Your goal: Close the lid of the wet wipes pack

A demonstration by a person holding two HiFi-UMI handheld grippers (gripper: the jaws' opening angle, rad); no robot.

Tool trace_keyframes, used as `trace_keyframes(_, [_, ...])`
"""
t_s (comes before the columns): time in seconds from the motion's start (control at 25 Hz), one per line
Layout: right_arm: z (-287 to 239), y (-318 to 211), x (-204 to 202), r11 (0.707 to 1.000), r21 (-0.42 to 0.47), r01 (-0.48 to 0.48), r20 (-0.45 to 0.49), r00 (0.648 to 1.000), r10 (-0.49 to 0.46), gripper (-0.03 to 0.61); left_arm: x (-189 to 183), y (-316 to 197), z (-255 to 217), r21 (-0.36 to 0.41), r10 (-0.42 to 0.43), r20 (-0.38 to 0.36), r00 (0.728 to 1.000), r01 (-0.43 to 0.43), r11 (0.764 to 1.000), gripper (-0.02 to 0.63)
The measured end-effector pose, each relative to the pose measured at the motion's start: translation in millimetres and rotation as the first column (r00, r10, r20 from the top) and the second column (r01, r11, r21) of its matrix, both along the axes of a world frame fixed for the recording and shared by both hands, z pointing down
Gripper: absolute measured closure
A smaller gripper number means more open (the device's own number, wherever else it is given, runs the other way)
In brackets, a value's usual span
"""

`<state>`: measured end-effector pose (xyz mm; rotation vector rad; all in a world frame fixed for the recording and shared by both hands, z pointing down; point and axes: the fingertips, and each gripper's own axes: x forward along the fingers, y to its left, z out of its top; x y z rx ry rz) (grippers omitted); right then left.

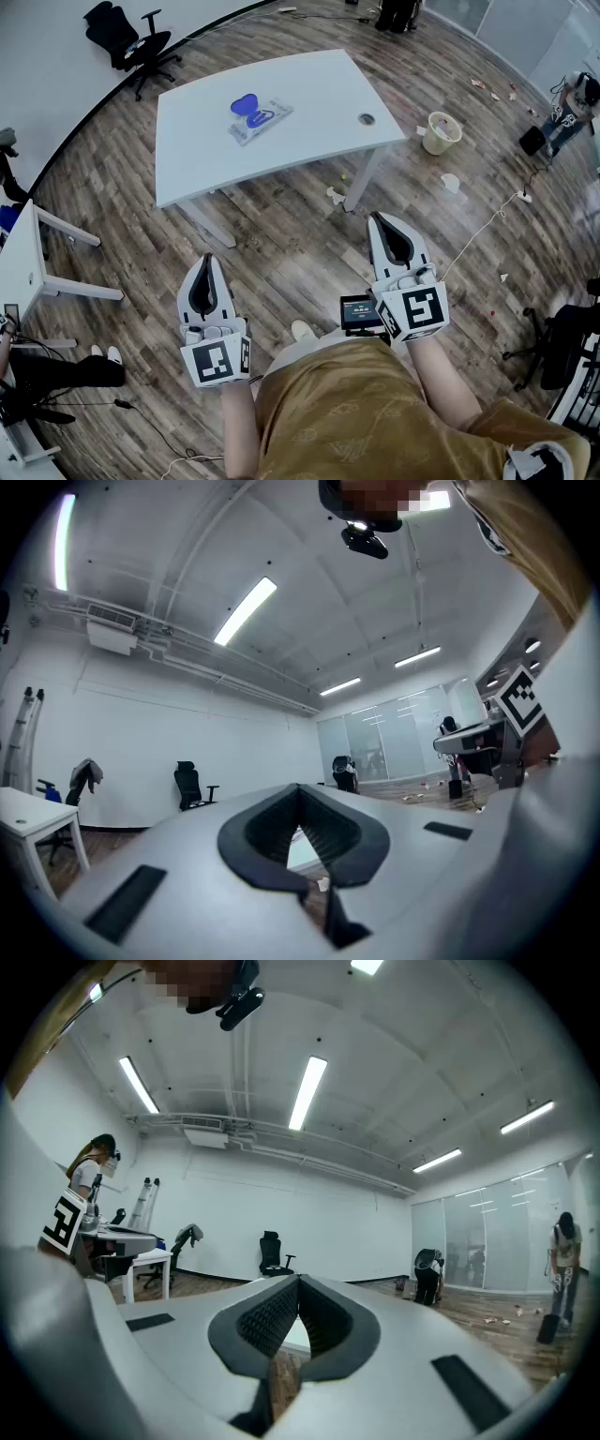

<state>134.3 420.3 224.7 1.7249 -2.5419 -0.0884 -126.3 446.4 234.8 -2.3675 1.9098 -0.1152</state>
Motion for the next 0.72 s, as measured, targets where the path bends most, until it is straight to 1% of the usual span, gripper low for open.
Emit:
trace_keyframes(0.24, [0,-3,-7,1.0,-0.005,-0.008,-0.009,1.0,0.008,0.572,-8,-3,1,0.001,0.003,-0.013,1.0,-0.003,1.0,0.621])
trace_keyframes(0.48, [-3,-12,-7,1.0,-0.003,-0.012,-0.013,1.0,0.012,0.572,-6,-12,3,-0.012,0.015,-0.018,1.0,-0.015,1.0,0.621])
trace_keyframes(0.72, [2,-29,-12,1.0,-0.01,-0.01,0.003,1.0,0.01,0.572,-14,-28,9,-0.029,0.007,-0.018,1.0,-0.008,1.0,0.621])
